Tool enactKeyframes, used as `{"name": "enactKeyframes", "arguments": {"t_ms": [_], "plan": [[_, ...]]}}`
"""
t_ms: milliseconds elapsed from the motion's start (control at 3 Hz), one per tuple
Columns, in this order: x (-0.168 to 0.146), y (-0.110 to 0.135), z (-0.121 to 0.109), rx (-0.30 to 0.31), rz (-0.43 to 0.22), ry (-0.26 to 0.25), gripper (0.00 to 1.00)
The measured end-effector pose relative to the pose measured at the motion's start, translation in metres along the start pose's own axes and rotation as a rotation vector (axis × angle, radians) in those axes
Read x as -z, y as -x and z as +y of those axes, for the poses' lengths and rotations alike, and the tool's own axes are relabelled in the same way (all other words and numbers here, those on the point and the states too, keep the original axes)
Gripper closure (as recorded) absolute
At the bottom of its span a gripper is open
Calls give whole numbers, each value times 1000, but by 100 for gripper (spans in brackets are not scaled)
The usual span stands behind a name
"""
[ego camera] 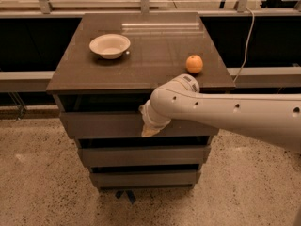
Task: Open top drawer
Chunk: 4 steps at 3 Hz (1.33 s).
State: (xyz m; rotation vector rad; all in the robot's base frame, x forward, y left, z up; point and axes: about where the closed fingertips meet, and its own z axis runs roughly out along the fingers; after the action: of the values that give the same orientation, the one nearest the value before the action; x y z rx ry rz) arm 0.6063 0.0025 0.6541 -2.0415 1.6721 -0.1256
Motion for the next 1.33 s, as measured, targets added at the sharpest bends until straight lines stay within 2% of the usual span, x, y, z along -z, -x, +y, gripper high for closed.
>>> {"name": "enactKeyframes", "arguments": {"t_ms": [333,667,1333], "plan": [[1,-4,-3,-5,-3,8,71],[5,-4,0,-3,-6,16,79],[7,-3,-1,-3,-6,16,37]]}}
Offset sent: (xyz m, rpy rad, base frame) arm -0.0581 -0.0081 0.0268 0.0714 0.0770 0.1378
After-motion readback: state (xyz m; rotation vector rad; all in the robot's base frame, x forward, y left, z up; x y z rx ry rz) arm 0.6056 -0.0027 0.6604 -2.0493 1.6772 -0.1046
